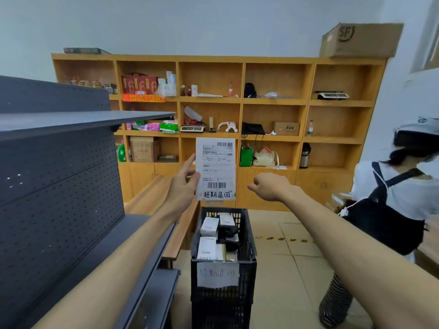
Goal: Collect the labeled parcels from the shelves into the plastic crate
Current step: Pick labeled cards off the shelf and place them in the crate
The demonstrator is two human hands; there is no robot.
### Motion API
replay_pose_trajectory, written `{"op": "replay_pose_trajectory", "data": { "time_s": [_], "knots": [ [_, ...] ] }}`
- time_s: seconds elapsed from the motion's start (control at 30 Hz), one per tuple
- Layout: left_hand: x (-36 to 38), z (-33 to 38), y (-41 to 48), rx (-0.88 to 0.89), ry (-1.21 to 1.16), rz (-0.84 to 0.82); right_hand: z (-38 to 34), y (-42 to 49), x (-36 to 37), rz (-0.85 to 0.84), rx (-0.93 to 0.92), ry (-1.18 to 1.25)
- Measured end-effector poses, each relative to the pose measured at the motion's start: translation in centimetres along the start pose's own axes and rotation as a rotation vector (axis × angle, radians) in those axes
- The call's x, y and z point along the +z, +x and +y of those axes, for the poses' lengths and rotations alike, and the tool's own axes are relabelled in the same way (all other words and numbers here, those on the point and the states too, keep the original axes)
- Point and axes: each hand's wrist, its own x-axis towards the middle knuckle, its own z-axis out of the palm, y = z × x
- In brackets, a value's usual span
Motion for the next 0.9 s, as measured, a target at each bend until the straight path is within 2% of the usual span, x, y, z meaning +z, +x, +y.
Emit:
{"op": "replay_pose_trajectory", "data": {
  "time_s": [0.23, 0.6, 0.9],
  "knots": [
    [2.1, -5.5, 10.0, -0.020, -0.040, -0.042, 1.6, 9.4, 2.2, 0.031, 0.027, 0.014],
    [6.3, -18.3, 21.7, -0.094, 0.016, -0.080, 6.2, 23.9, 10.9, -0.051, 0.053, 0.051],
    [11.1, -25.7, 34.4, -0.197, 0.055, -0.097, 12.1, 38.6, 15.7, -0.108, 0.059, 0.114]
  ]
}}
